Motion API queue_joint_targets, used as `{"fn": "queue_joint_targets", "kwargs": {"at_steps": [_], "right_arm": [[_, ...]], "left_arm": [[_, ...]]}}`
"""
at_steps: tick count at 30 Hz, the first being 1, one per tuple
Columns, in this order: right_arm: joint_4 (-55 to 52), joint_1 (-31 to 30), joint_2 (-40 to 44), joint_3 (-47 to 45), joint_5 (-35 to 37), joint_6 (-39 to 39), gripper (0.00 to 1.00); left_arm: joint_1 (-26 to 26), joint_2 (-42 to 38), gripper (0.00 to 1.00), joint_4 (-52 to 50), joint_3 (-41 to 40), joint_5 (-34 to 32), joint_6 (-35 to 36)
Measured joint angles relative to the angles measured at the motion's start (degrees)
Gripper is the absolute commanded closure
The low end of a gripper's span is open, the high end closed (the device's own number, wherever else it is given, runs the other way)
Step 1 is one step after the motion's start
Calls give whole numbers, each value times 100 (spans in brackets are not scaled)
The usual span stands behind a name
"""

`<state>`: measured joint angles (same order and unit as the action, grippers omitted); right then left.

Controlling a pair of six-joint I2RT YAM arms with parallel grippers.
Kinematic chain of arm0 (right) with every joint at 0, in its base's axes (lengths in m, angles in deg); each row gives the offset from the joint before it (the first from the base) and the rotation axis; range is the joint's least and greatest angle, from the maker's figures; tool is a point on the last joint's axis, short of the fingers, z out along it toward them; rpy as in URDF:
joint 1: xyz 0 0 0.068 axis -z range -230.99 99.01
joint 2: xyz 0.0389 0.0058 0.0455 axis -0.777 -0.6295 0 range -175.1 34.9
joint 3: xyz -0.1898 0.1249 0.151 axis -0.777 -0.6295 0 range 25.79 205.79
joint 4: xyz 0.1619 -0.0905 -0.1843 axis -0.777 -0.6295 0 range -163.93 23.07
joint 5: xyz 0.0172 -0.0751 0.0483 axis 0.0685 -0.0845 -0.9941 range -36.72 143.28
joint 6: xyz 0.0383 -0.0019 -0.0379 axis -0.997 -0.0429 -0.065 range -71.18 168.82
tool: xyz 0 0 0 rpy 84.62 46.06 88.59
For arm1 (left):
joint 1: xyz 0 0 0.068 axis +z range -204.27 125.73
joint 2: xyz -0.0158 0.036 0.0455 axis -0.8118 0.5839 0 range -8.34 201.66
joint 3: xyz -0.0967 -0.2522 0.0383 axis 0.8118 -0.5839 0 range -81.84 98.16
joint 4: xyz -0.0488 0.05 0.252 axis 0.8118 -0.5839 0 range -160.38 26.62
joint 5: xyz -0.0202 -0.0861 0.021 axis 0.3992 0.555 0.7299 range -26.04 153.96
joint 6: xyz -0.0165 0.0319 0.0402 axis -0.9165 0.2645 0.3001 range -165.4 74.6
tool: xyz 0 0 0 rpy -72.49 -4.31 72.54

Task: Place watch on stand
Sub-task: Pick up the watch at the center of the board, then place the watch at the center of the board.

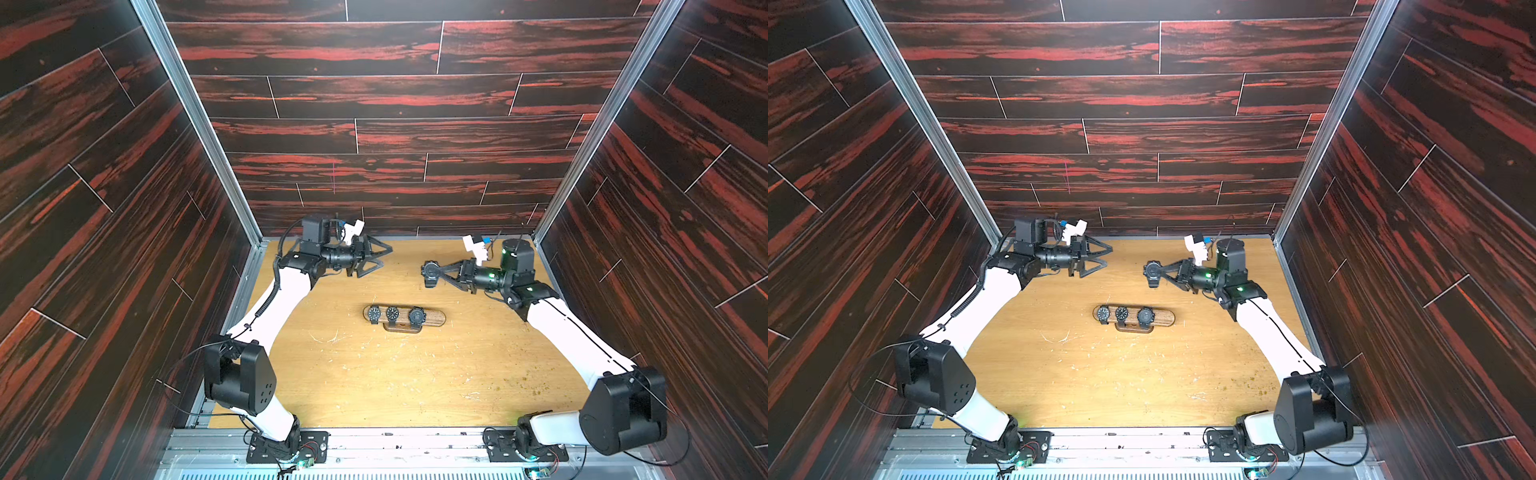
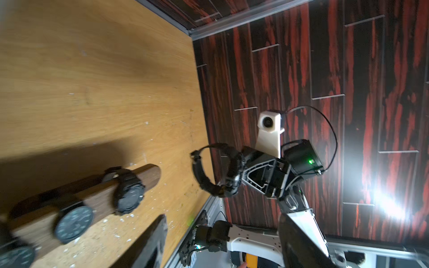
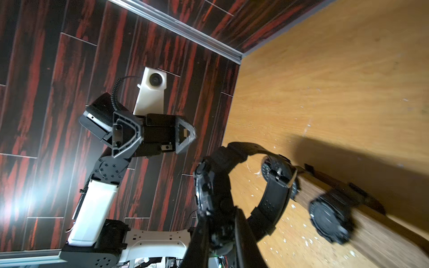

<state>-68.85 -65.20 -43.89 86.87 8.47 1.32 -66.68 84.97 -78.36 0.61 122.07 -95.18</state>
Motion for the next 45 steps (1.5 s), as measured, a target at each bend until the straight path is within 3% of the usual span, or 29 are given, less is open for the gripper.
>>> {"fn": "queue_joint_targets", "kwargs": {"at_steps": [17, 45], "right_arm": [[-1182, 592, 431, -1054, 155, 728, 100], [-909, 857, 39, -1749, 61, 1060, 100]], "left_arm": [[354, 4, 24, -732, -1056, -597, 505], [645, 238, 24, -890, -1797, -1169, 664]]}}
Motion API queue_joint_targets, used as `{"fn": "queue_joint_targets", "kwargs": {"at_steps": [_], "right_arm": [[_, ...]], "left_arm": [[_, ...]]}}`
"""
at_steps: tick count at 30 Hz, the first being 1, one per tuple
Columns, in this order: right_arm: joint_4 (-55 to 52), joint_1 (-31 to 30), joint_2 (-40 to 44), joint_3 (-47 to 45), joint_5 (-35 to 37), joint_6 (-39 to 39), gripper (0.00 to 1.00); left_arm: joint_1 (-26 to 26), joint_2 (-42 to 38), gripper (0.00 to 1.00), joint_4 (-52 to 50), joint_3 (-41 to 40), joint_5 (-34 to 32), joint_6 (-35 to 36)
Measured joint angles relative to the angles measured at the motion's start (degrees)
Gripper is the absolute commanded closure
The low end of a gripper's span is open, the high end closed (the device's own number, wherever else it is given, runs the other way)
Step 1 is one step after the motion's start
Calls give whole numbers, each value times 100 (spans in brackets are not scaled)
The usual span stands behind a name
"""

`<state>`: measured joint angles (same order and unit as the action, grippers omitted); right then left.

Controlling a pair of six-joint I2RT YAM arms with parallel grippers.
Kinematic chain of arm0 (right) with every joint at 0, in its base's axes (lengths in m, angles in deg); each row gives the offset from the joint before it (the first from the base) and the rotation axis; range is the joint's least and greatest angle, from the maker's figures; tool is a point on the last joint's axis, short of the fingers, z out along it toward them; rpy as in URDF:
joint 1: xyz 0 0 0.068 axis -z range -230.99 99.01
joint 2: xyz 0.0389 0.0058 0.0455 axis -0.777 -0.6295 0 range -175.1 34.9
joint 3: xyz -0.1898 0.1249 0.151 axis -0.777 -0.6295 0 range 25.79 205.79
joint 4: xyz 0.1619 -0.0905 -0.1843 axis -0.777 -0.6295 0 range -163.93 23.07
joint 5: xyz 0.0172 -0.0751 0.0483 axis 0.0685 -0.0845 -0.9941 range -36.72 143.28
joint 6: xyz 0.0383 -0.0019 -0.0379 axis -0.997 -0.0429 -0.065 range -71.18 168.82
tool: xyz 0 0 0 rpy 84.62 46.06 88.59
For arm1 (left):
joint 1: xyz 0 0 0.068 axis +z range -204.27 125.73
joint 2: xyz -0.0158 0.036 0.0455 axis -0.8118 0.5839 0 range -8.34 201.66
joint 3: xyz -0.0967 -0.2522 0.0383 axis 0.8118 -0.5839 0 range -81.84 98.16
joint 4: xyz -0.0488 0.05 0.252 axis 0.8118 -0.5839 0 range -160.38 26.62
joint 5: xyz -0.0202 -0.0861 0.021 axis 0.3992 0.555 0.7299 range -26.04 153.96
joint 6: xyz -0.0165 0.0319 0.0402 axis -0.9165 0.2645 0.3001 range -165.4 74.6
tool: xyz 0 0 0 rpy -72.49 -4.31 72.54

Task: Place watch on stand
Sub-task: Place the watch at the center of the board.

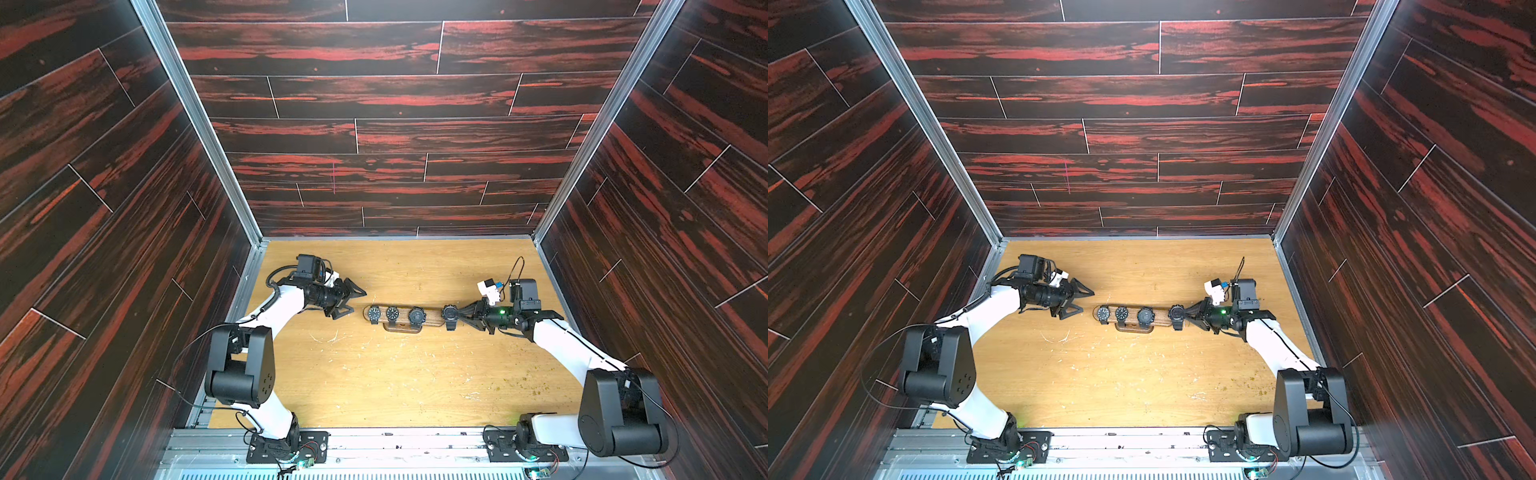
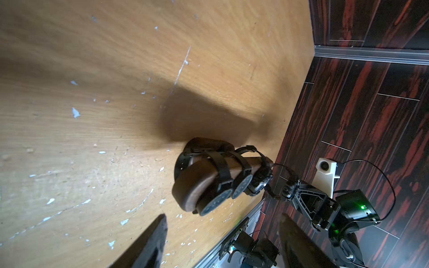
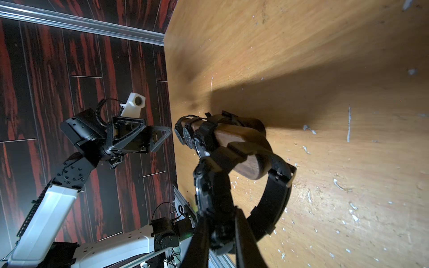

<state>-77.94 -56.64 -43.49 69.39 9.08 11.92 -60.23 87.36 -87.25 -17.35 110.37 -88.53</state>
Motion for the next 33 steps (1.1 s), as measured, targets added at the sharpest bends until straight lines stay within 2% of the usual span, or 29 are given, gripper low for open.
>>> {"fn": "queue_joint_targets", "kwargs": {"at_steps": [17, 28, 31, 33], "right_arm": [[9, 0, -85, -81, -55, 101, 100], [-960, -28, 682, -133, 9, 557, 100], [-1193, -249, 723, -157, -15, 726, 100], [-1414, -673, 638, -96, 39, 909, 100]], "left_arm": [[2, 39, 24, 7, 26, -15, 15], [7, 35, 23, -461, 748, -92, 291], [7, 15, 23, -575, 916, -92, 361], [7, -13, 23, -625, 1029, -94, 415]]}}
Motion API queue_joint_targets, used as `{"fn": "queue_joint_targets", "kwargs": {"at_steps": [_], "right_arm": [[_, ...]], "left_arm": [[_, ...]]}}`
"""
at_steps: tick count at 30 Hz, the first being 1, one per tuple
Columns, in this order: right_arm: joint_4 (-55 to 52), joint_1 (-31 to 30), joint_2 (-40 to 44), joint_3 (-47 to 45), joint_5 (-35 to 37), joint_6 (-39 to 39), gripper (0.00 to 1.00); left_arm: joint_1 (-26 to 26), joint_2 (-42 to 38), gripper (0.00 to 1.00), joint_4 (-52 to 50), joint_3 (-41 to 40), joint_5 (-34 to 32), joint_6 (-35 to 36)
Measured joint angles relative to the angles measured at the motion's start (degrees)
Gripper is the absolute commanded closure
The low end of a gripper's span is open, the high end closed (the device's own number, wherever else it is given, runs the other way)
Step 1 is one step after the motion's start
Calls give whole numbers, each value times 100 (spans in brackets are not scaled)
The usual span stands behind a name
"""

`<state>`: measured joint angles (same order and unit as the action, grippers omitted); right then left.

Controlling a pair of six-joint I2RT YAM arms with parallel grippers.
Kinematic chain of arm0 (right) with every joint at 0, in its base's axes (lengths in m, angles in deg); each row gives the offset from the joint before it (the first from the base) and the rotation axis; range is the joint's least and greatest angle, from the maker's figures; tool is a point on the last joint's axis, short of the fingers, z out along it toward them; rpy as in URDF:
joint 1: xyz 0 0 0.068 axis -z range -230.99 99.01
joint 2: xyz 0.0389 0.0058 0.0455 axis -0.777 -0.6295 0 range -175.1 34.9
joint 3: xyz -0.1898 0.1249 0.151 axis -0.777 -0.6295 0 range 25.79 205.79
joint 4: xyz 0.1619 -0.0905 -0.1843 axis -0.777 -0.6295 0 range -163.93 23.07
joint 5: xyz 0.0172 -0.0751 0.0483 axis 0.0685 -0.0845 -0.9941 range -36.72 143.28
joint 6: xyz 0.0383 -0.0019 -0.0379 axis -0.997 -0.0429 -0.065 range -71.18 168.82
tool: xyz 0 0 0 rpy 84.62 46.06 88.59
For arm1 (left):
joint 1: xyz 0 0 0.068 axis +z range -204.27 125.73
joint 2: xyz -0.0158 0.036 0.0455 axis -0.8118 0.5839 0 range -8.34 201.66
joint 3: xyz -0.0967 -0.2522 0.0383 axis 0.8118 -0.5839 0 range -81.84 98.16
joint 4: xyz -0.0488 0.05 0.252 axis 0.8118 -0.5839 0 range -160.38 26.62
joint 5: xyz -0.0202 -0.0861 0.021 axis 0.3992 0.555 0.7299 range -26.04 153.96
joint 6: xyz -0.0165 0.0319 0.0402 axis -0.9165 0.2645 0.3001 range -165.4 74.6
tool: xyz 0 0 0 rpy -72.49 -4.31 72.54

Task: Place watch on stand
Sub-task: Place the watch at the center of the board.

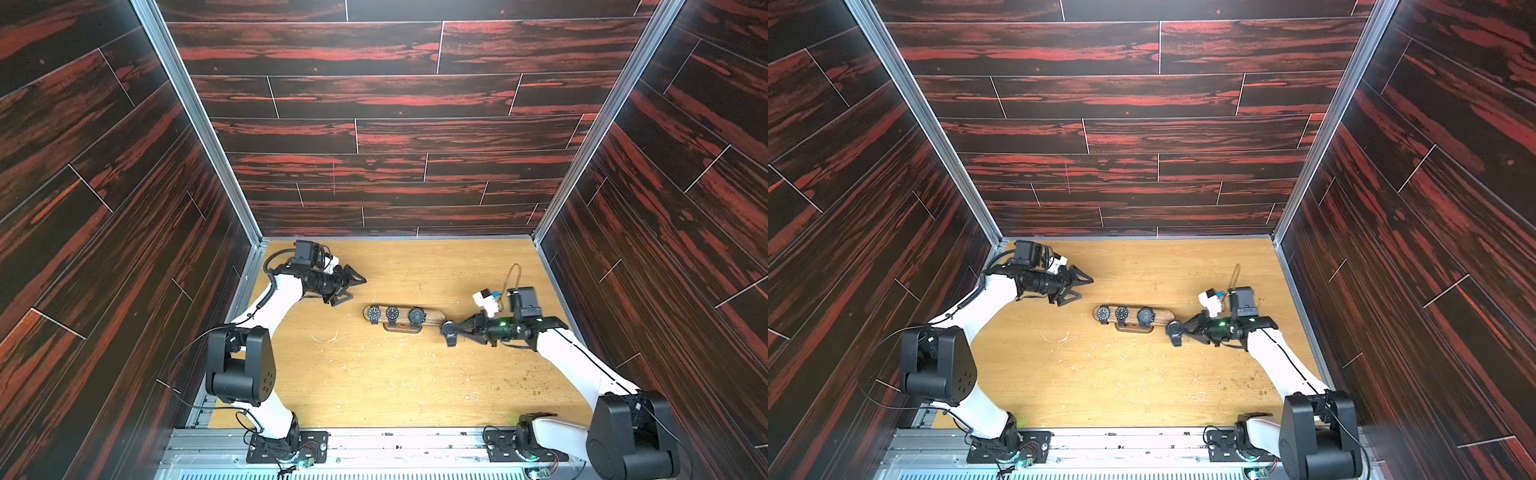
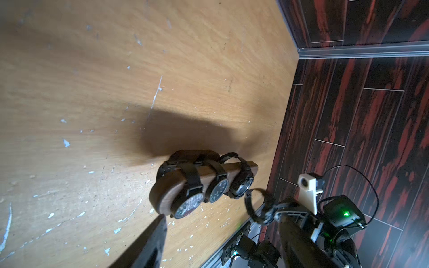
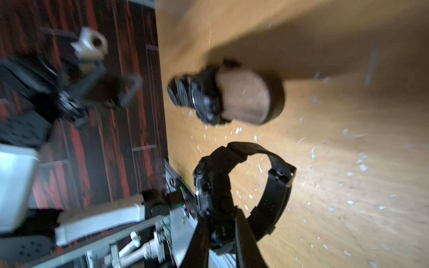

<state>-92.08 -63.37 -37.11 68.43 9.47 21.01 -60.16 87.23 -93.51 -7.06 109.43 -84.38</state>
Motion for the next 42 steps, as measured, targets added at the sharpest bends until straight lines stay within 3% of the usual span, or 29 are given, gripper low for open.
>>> {"fn": "queue_joint_targets", "kwargs": {"at_steps": [6, 14, 22, 28, 36, 42], "right_arm": [[-658, -1591, -789, 782, 511, 619, 100], [-1233, -2437, -1438, 1567, 1025, 1182, 100], [-1403, -2468, -1475, 1989, 1056, 1368, 100], [-1176, -2387, -1276, 2129, 625, 1147, 100], [20, -1386, -861, 2378, -861, 603, 100], [-1025, -1200, -1086, 3064, -562, 1241, 100]], "left_arm": [[4, -199, 23, -170, 125, 39, 63], [4, -378, 22, -245, 96, 81, 125], [0, -492, 22, -293, 28, 192, 240], [-372, -505, 21, -339, 146, 254, 256], [-1285, -442, 21, -114, 1215, 601, 42], [-1296, -323, 22, -107, 1674, 697, 63]]}}
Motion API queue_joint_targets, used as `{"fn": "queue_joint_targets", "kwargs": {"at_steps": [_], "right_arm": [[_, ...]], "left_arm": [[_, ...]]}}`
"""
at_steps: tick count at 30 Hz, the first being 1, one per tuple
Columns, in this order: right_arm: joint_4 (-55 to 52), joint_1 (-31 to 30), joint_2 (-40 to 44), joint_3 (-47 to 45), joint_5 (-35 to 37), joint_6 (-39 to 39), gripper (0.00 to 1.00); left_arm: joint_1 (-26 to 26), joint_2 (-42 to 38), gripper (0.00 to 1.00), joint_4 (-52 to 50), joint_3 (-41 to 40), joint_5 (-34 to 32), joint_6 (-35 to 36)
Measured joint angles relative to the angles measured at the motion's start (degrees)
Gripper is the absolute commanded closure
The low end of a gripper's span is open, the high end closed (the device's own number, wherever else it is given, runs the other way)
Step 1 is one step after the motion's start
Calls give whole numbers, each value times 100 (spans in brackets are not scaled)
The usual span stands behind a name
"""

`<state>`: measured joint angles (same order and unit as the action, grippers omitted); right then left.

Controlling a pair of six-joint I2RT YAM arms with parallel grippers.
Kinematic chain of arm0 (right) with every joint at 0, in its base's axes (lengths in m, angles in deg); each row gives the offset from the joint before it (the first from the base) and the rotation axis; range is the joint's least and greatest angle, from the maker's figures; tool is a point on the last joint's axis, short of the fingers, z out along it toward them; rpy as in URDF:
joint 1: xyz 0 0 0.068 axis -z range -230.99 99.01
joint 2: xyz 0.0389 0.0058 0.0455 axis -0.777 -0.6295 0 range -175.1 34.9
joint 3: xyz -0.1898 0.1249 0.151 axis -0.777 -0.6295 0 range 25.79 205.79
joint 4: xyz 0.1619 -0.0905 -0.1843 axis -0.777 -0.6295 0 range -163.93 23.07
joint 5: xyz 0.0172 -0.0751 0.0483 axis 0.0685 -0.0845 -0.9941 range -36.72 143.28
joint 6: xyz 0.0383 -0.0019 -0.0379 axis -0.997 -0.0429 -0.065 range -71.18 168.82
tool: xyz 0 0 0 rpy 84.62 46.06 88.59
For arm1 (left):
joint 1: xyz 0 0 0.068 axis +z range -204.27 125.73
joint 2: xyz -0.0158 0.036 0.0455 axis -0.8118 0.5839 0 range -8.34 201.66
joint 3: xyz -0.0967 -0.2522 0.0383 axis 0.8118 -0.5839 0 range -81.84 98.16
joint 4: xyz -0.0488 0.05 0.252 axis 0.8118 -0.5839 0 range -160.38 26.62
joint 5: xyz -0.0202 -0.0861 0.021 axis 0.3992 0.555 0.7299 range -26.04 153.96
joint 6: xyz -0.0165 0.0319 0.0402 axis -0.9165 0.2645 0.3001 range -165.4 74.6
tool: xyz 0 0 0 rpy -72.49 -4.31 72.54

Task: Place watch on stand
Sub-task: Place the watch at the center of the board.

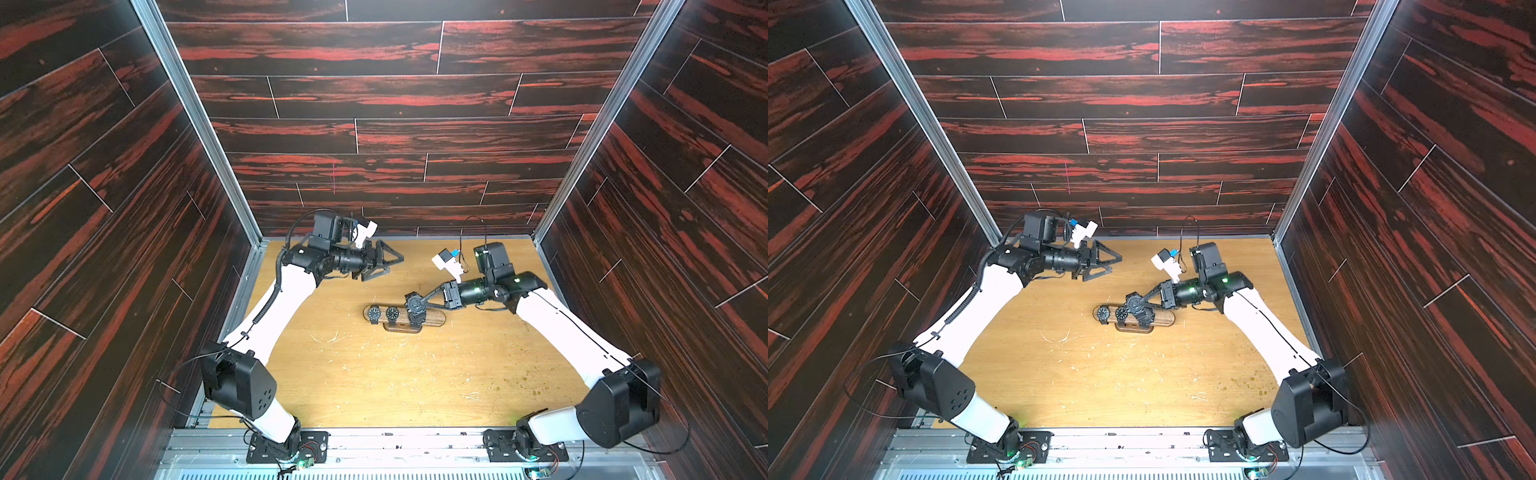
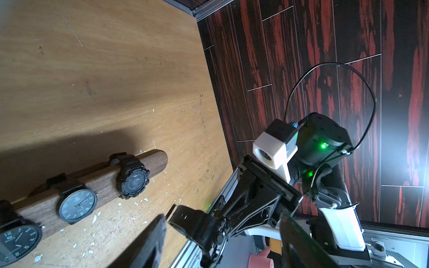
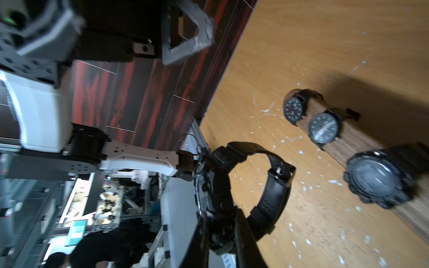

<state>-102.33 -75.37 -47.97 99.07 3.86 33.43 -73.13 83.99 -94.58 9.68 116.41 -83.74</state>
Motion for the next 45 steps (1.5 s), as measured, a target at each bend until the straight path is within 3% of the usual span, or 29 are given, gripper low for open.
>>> {"fn": "queue_joint_targets", "kwargs": {"at_steps": [4, 11, 22, 29, 33, 41, 45], "right_arm": [[-649, -297, 105, -94, 704, 282, 100], [-1453, -1777, 20, -162, 2452, 479, 100], [-1582, -3279, -1506, 140, 4577, 1014, 100], [-1388, -3534, -1768, 129, 4962, 1329, 100], [-1137, -3517, -1834, -31, 5042, 1403, 90], [-601, -3534, -1921, -337, 5045, 1419, 86], [-415, -3532, -1937, -372, 5062, 1414, 76]], "left_arm": [[111, 0, 22, -192, -20, -68, 68], [813, 24, 23, -330, -79, -352, -46], [1012, 26, 23, -579, -79, -732, -44], [1019, 26, 23, -658, -79, -772, -44], [1019, 26, 23, -658, -79, -789, -46], [1019, 26, 23, -671, -140, -796, -44], [1019, 26, 23, -702, -262, -811, -42]]}}
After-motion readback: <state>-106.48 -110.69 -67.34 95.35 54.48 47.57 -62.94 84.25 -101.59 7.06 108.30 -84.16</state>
